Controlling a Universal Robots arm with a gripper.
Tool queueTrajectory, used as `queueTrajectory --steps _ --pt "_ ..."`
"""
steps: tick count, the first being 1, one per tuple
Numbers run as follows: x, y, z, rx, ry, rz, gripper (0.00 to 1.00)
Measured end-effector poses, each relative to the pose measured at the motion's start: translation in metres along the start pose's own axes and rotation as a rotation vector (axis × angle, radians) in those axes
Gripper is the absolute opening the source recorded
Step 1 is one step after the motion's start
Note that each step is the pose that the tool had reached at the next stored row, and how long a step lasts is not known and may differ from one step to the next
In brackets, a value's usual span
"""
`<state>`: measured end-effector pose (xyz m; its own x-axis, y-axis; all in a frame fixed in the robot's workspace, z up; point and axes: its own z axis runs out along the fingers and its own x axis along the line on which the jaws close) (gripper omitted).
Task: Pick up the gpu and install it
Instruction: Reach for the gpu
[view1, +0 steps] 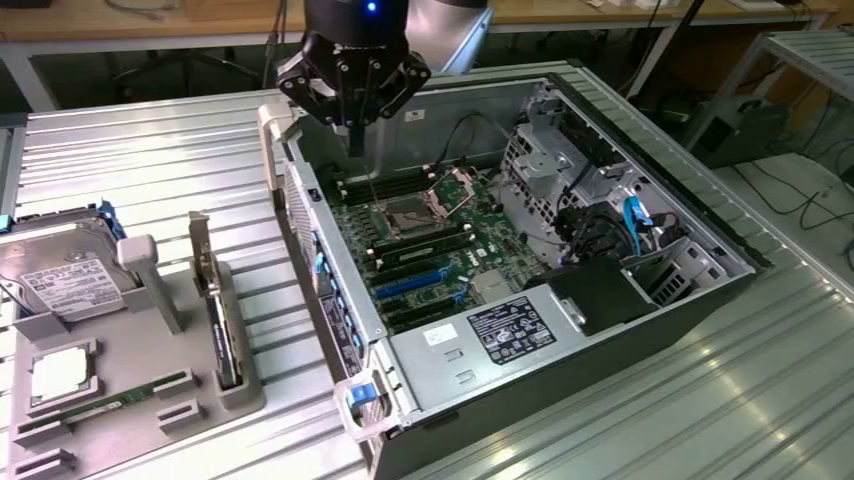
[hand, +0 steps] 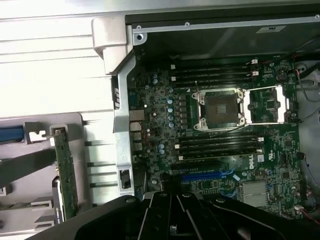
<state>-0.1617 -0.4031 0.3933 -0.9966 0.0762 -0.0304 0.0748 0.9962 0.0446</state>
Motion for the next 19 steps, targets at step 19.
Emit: queueTrajectory --steps 19 --pt "0.044 -0.0068 -0.0016 -0.0001 0.0 0.0 0.11"
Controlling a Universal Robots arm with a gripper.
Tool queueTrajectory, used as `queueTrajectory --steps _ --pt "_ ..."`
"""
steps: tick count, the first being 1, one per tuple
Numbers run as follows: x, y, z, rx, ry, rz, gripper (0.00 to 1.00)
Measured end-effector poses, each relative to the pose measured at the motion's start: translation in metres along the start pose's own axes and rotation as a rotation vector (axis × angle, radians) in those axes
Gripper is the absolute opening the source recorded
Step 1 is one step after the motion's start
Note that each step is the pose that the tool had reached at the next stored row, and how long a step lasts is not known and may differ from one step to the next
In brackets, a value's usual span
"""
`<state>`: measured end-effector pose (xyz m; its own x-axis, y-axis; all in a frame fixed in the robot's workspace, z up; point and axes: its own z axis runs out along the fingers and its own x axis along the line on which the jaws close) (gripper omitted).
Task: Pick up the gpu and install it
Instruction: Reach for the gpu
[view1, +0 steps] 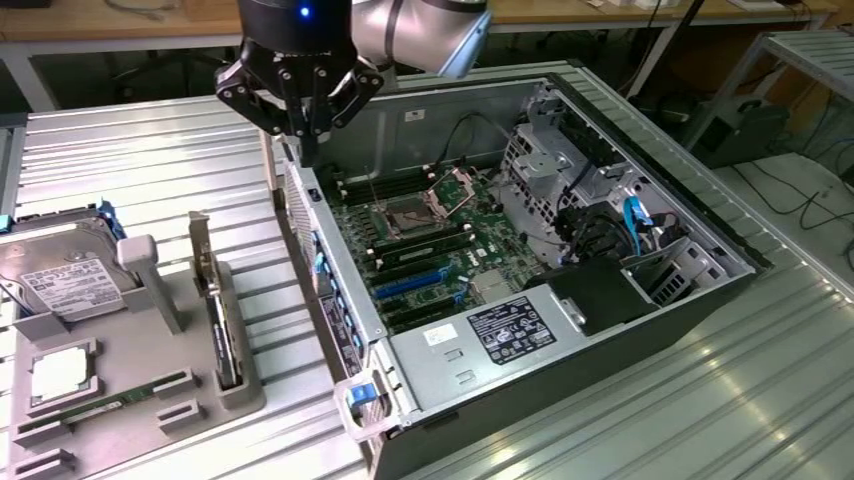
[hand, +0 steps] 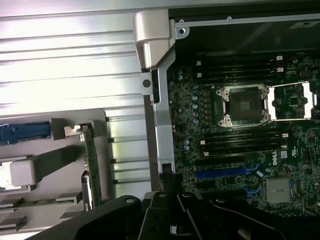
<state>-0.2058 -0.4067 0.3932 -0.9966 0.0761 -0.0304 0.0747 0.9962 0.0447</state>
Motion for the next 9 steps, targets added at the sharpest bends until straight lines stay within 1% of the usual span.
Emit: queueTrajectory --steps 9 --pt "0.016 -0.0027 -0.0006 0.0001 0.0 0.0 0.11"
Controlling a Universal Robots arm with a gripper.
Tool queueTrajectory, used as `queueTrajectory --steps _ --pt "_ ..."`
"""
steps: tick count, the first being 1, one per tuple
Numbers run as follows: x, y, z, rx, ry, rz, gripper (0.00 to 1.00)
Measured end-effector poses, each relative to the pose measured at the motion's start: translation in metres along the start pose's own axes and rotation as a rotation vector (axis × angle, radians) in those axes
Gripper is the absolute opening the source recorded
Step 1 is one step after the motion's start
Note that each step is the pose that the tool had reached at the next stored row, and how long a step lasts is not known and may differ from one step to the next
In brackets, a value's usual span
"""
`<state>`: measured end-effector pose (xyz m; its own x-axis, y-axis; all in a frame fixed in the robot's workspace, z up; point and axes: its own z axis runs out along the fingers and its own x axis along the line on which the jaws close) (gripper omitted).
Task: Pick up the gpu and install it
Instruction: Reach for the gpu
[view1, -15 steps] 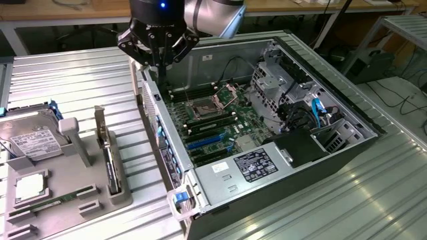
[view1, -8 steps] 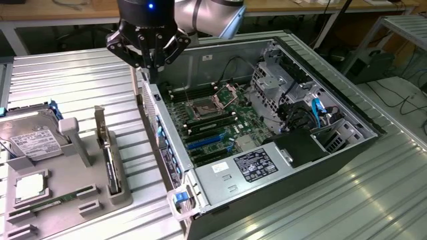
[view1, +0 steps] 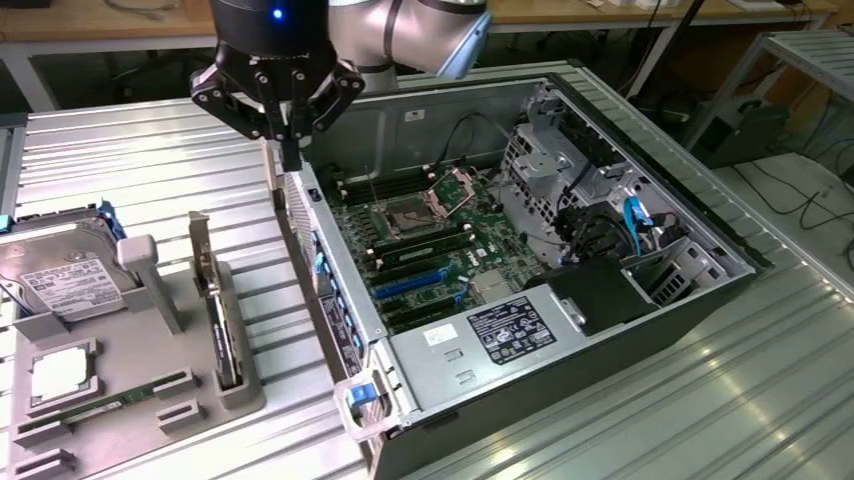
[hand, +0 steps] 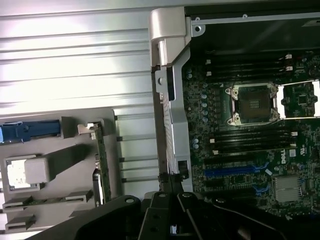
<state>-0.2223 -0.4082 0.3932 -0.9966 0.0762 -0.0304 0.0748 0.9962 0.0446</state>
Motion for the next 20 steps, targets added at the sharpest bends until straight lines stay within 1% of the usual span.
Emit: queueTrajectory --steps 14,20 --pt "0.027 -0.0041 -0.001 -0.0001 0.0 -0.001 0.11" --pt "0.042 -0.0066 -0.0015 -0.0002 0.0003 -0.006 0.11"
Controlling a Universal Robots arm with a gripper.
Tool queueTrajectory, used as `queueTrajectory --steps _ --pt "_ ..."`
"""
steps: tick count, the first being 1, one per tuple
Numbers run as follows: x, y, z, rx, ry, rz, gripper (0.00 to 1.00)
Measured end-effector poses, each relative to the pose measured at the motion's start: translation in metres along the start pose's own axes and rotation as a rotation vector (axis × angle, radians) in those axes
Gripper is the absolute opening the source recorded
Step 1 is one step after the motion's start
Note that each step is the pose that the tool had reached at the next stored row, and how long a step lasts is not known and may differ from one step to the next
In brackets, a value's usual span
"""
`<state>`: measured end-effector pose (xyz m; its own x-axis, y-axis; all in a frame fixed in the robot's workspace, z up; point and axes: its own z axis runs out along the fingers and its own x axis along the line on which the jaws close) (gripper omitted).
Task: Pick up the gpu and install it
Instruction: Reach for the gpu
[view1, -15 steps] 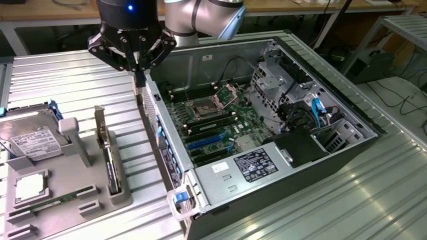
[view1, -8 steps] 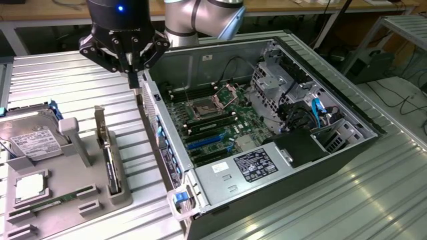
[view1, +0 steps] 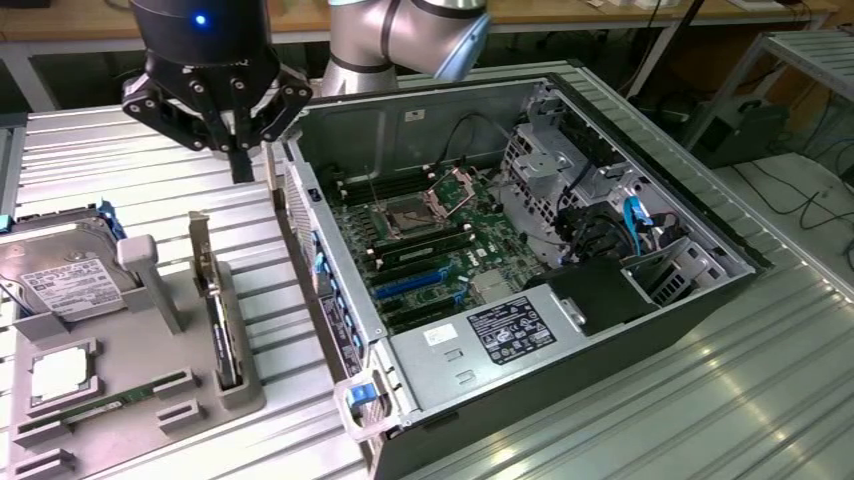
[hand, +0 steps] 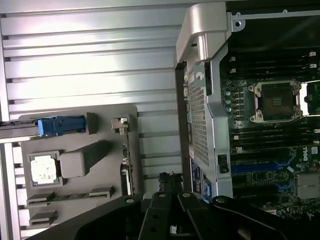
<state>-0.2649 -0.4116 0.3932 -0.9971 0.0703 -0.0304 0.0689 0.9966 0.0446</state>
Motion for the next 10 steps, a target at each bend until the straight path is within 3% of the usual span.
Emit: queueTrajectory --steps 5,9,10 --pt "0.01 -0.0016 0.0 -0.0001 0.0 -0.002 0.11" --pt "0.042 -0.01 0.0016 -0.0001 0.0 -0.002 0.11" --pt "0.046 -0.0111 0.0018 -0.0002 -0.0001 -0.002 0.11"
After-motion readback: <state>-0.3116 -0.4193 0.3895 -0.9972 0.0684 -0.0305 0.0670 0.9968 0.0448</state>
